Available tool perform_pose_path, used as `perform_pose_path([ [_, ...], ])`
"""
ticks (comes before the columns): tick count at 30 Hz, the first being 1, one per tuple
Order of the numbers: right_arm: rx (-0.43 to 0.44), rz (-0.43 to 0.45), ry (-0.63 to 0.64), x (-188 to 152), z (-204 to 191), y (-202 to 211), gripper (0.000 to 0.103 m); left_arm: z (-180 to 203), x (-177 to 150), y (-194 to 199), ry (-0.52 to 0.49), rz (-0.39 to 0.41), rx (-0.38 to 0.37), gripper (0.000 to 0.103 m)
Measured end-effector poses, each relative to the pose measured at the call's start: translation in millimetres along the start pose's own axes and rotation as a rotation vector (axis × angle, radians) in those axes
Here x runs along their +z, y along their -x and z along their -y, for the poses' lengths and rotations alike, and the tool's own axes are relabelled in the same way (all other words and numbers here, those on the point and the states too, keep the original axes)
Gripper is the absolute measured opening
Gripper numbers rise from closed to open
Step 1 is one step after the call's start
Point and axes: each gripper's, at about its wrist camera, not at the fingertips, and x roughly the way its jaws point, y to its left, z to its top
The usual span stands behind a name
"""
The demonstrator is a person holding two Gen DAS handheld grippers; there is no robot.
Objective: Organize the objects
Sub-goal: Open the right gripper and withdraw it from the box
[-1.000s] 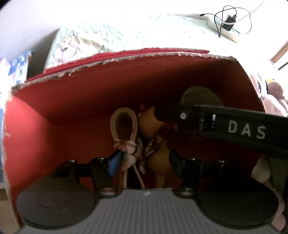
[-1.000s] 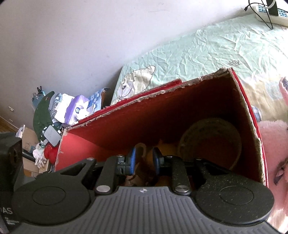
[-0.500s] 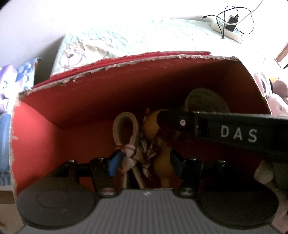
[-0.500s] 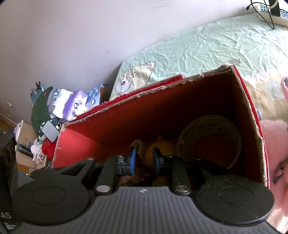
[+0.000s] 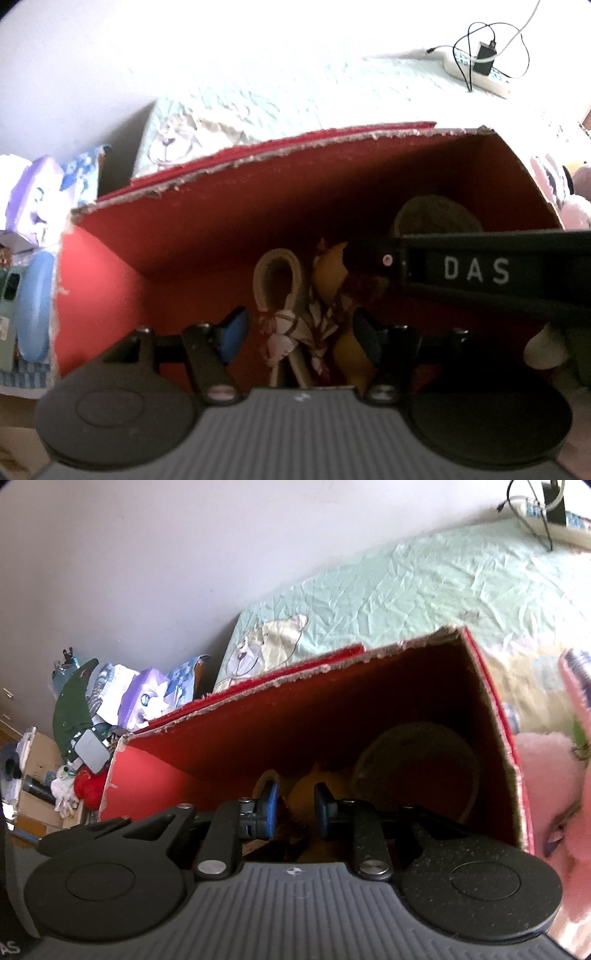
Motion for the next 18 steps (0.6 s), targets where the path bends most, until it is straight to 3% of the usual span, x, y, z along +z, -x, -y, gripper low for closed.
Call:
perform_pose_path([
  [18,-0.018,0.111,0.159,-35,-21,56,0.031,-2,-32,56,0.085,0.064,0.110,0.069],
])
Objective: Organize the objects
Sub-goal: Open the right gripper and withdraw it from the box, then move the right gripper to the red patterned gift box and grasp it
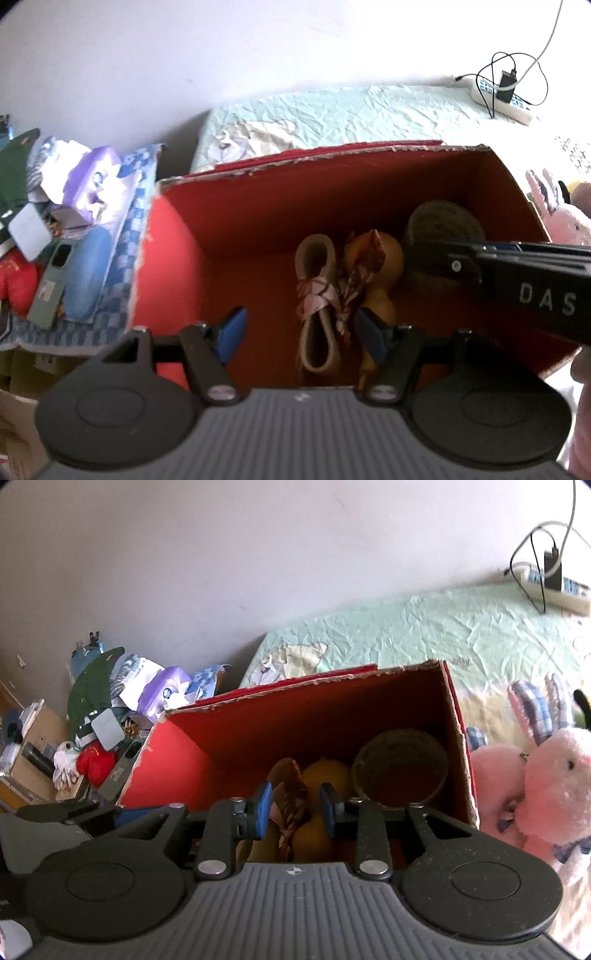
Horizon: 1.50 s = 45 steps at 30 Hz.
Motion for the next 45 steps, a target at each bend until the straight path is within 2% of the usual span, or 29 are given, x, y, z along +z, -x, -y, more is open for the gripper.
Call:
perform_pose_path([
  [6,-0.009,0.041,0.077,-8,-9,21,0.032,1,-13,20,0.038,0.019,0.036,0.072],
  [14,0.040,0.071,0.174,-15,-16,52,0.033,8,-27,48,0.077,0.052,0.079,0.076],
  [18,0.071,0.067,0.186,-22,-14,63,0.033,14,-34,62,0.090,0.067,0.110,0.082],
  [24,0.104,0.064,0.193,-32,-9,72,0.034,23,-46,74,0.115,0.066,0.147,0.082],
  [33,0.173,0.004,0.200,-48,-2,79,0.035,33,-64,76,0.158,0.021,0.187,0.082],
  [45,0.233,-0.109,0.163,-74,5,67,0.037,34,-93,69,0.191,-0.052,0.243,0.082],
])
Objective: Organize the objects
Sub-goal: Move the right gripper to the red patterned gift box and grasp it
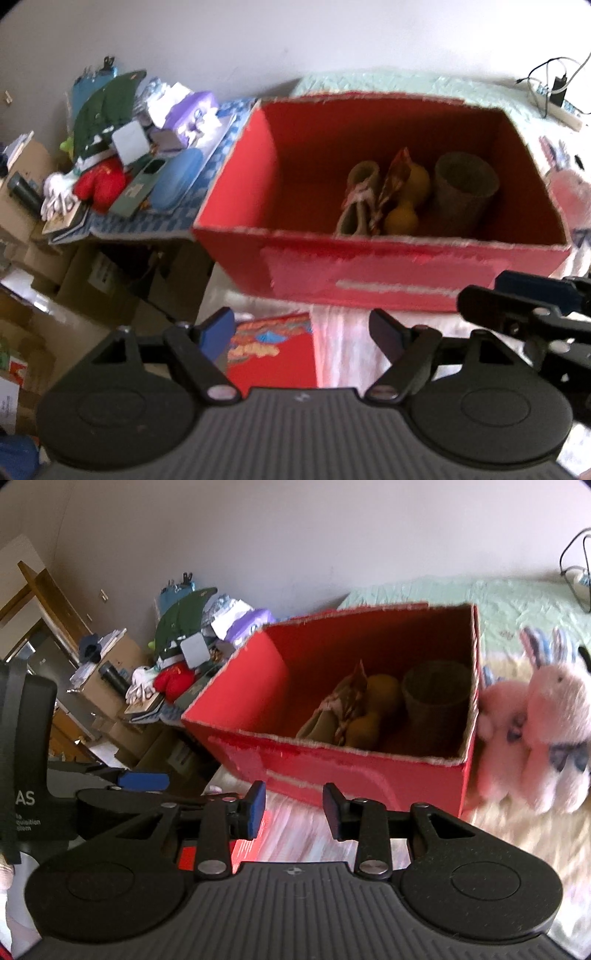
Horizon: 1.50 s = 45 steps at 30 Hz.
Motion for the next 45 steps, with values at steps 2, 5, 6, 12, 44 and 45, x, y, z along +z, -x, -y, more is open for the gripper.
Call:
perform_pose_path([
  [2,0.010,-0.025,-0.018,-4,1,-5,0.037,-5,-6,-4,0.007,-0.018,0.013,0.082],
  [5,0.024,-0.066,-0.042,-9,1,-14,0.038,-17,-17,-12,0.019,-0.046,0.026,0.082],
  [6,0.029,-0.078,-0.047,-11,0,-16,0.038,-22,-22,-15,0.024,-0.056,0.027,0.082],
  [12,0.068,-0.151,-0.072,-16,-9,-35,0.042,-52,-42,-29,0.089,-0.116,-0.033,0.086],
  [44,0.125,-0.376,-0.166,-23,-23,-118,0.051,-63,-54,-79,0.042,-0.226,-0.250,0.096],
  [45,0.131,-0.380,-0.166,-23,-23,-118,0.052,-63,-54,-81,0.043,-0.232,-0.256,0.095],
])
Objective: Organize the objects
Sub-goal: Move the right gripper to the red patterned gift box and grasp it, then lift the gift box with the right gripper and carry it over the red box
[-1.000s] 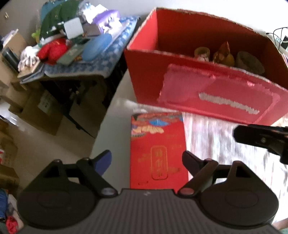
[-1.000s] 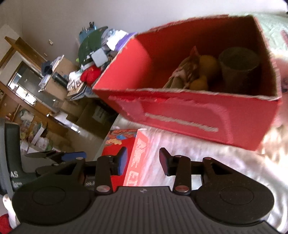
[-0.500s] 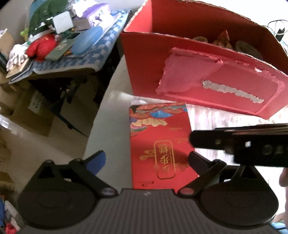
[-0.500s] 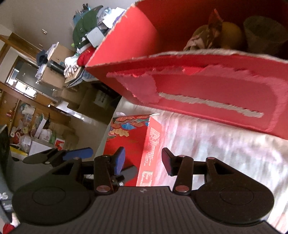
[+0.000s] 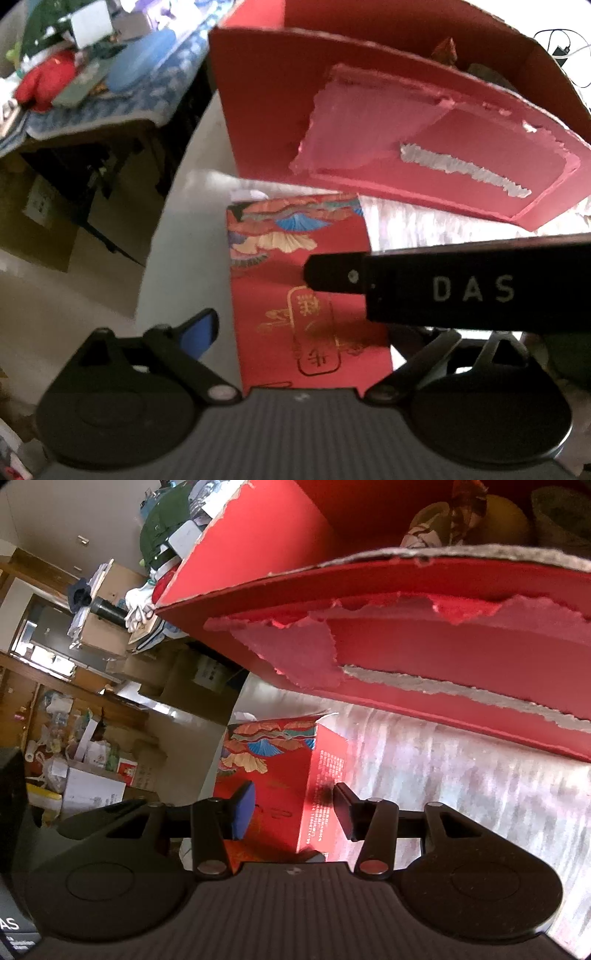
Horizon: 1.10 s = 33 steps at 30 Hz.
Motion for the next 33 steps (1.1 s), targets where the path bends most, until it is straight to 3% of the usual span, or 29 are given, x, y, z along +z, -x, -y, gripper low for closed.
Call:
perform_pose_path([
  [4,0.001,-0.004,0.005,-1,2,2,0.050,4,1,-2,-0.013,-0.013,-0.011,0.086],
  [11,0.006,-0.006,-0.003,-4,7,10,0.047,13,-1,1,-0.035,-0.024,-0.009,0.084],
  [18,-0.011,0.017,-0.040,-15,24,36,0.047,46,-5,7,-0.106,-0.044,-0.006,0.084],
  [28,-0.064,0.106,-0.133,-38,66,93,0.047,122,-6,15,-0.261,-0.056,-0.047,0.084],
  [33,-0.094,0.158,-0.218,-57,93,125,0.048,172,-10,16,-0.389,-0.054,-0.068,0.083],
])
